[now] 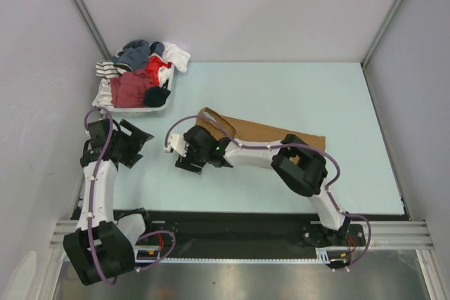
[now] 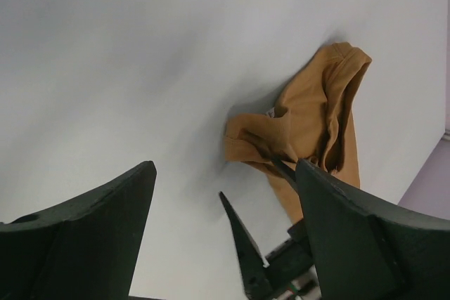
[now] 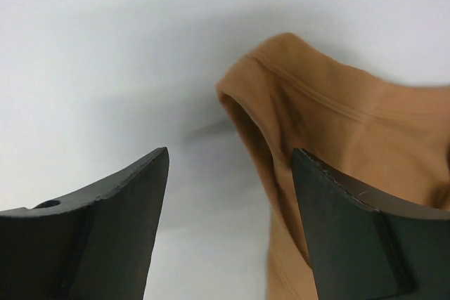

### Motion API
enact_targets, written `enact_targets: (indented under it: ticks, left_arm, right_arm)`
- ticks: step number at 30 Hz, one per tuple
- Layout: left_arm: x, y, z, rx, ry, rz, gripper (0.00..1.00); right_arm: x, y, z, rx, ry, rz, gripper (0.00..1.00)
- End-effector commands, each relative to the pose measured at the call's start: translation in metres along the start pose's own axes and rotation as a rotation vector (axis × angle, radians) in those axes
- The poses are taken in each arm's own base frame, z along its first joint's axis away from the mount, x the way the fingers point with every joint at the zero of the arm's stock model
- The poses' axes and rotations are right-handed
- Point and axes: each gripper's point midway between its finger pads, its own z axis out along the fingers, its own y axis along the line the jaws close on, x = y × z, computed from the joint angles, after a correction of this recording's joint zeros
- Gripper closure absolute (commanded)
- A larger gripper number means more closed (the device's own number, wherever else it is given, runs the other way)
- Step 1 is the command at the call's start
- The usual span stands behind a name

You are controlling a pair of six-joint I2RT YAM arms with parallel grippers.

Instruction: Fold and stack the tank tops

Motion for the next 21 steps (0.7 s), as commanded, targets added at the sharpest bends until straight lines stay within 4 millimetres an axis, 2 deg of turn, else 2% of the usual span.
enact_targets:
  ticks: [1, 6, 7, 10, 15, 16, 19, 20, 21]
  left_arm:
    - [-0.012, -0.02, -0.011, 0.066, -0.016, 0.043, 0.14]
    - [-0.015, -0.02, -0.012, 0.062, -0.03, 0.055, 0.14]
    - [-0.016, -0.019, -0.012, 0.059, -0.031, 0.055, 0.13]
    - [-0.016, -0.02, -0.012, 0.062, -0.03, 0.061, 0.14]
    - [-0.018, -0.021, -0.013, 0.064, -0.039, 0.072, 0.14]
    - [-0.019, -0.021, -0.013, 0.061, -0.042, 0.07, 0.14]
    - [-0.02, -0.021, -0.014, 0.06, -0.045, 0.072, 0.14]
    - [-0.02, -0.021, -0.014, 0.057, -0.047, 0.072, 0.14]
    - [-0.02, -0.02, -0.014, 0.055, -0.047, 0.073, 0.14]
  right_arm:
    - [-0.018, -0.002, 0.01, 0.05, -0.014, -0.118, 0.24]
    - [-0.018, -0.004, 0.021, 0.097, -0.001, -0.177, 0.26]
    - [-0.01, -0.006, 0.026, 0.111, 0.021, -0.181, 0.27]
    - [-0.007, -0.008, 0.034, 0.125, 0.037, -0.199, 0.31]
    - [-0.001, -0.013, 0.042, 0.153, 0.056, -0.211, 0.45]
    - [0.0, -0.013, 0.044, 0.155, 0.056, -0.209, 0.55]
    - [0.0, -0.013, 0.044, 0.148, 0.043, -0.191, 0.74]
    - [-0.003, -0.012, 0.043, 0.142, 0.032, -0.184, 0.9]
    - [-0.012, -0.011, 0.039, 0.126, -0.002, -0.173, 1.0]
